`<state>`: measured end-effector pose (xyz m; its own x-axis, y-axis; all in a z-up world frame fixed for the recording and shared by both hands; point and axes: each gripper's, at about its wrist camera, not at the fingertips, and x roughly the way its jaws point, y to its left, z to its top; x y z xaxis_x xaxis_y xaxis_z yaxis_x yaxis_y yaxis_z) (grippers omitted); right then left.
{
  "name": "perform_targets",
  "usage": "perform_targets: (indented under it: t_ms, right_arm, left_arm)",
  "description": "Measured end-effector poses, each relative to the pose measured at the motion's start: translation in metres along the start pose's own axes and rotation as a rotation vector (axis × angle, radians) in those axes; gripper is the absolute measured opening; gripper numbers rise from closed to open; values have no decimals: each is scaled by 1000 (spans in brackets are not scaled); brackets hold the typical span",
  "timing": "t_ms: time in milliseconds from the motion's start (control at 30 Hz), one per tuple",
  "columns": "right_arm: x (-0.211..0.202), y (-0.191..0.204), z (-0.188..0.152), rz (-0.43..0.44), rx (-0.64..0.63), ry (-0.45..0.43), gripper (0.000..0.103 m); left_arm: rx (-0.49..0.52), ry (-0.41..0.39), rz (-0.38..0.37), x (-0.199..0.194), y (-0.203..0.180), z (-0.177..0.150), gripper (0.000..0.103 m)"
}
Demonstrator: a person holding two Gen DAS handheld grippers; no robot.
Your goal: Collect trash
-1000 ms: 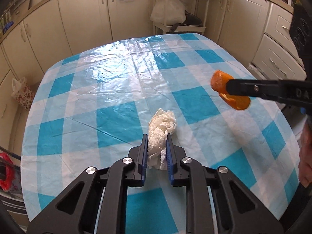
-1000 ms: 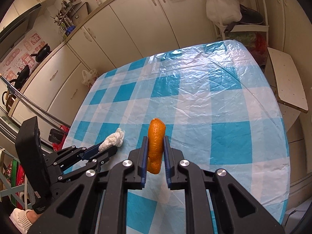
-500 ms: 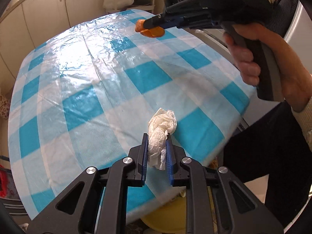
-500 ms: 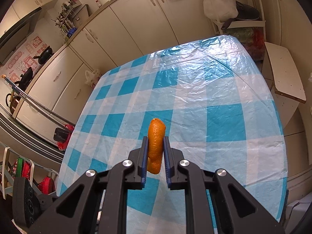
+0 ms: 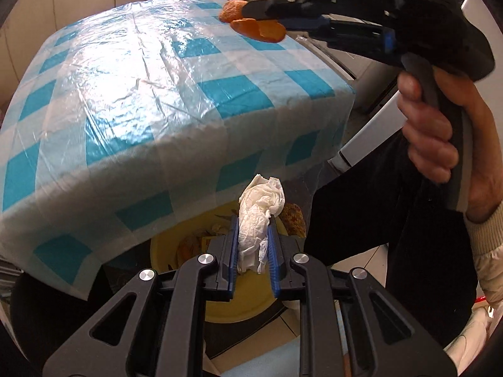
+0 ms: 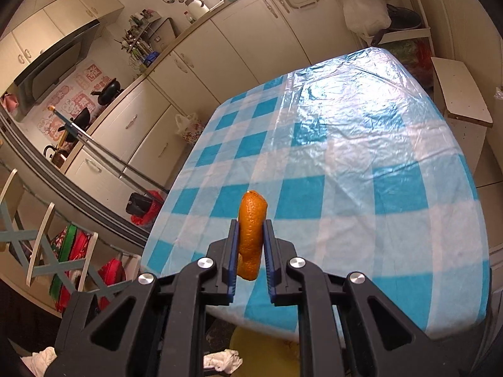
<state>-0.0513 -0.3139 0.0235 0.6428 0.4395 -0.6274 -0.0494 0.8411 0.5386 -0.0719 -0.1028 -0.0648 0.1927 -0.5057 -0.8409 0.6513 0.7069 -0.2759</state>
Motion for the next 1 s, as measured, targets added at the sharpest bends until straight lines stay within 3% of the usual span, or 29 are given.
perform_targets:
  t_ms: [233, 467, 500, 600, 633, 667, 700, 733, 900, 1000]
  right_arm:
    - [-20, 17, -64, -12, -13, 39, 16]
    - [-2, 25, -115, -71, -20, 174, 16]
    - [1, 28, -121, -83, -28, 191, 16]
    - [17, 32, -132, -130, -48, 245, 21]
    - [23, 31, -134, -150, -52, 268, 27]
    - [27, 29, -136, -171, -53, 285, 45]
    - [30, 29, -137, -189, -54, 290, 52]
    - [30, 29, -136, -194, -55, 283, 52]
    - [10, 33, -129, -193, -60, 174, 65]
    - [-5, 40, -128, -224, -68, 93, 75]
  left_arm:
    - [-72, -7, 61, -5, 1, -34, 16]
    - [-140, 19, 136, -4, 7, -42, 17]
    - [-149, 36, 153, -1, 8, -44, 23]
    - [-167, 58, 205, 5, 8, -43, 56]
    - [-168, 47, 221, 2, 7, -41, 64]
    - [-169, 27, 231, -2, 6, -41, 67]
    - [-170, 5, 238, -7, 6, -40, 73]
    - [-169, -17, 251, -12, 4, -40, 79]
    - [-149, -151, 360, -45, -11, -43, 96]
    - [-139, -211, 398, -64, -17, -41, 96]
